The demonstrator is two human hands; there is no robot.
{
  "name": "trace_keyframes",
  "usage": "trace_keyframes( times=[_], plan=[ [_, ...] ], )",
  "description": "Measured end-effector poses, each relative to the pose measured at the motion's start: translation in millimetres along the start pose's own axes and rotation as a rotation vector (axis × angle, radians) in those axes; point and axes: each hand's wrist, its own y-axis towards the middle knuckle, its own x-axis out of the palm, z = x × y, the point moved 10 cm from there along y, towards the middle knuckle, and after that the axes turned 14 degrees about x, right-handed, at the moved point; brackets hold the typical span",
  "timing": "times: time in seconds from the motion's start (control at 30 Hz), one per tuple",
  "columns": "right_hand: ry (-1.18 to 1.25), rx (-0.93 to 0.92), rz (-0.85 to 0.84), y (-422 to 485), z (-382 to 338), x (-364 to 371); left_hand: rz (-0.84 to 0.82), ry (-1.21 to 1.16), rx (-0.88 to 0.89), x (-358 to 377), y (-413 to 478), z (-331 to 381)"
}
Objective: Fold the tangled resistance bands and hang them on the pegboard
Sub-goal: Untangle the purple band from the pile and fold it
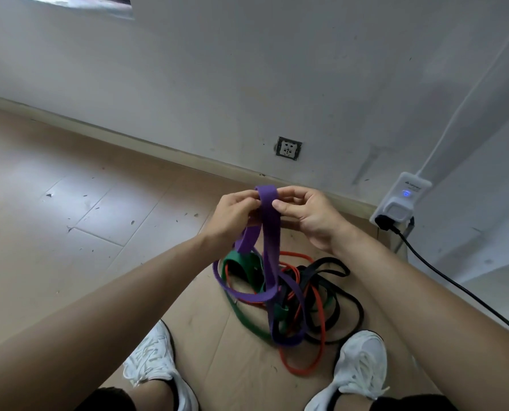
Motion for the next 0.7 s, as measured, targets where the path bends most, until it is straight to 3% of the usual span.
trace_keyframes(
  times=[0.1, 0.2, 0.47, 0.6, 0.7],
  plan=[
    [-0.041, -0.111, 0.141, -3.1, -9.9, -6.8, -0.022, -0.068, 0.012, 9.5, 0.2, 4.4],
    [-0.230, -0.229, 0.283, -8.0, -26.4, -11.4, -0.070, -0.092, 0.086, 14.4, 4.0, 18.4],
    [-0.670, -0.575, 0.442, -47.1, -97.9, -7.4, -0.171, -0.024, 0.106, 6.1, 24.9, 55.1],
    [-1.003, -0.512, 0.186, -33.8, -105.6, 7.1, -0.367, 0.098, 0.096, 6.3, 27.1, 66.7],
    [-1.009, -0.336, 0.005, -24.9, -93.6, 12.8, -0.397, 0.148, 0.072, 6.2, 26.6, 62.3]
  ],
)
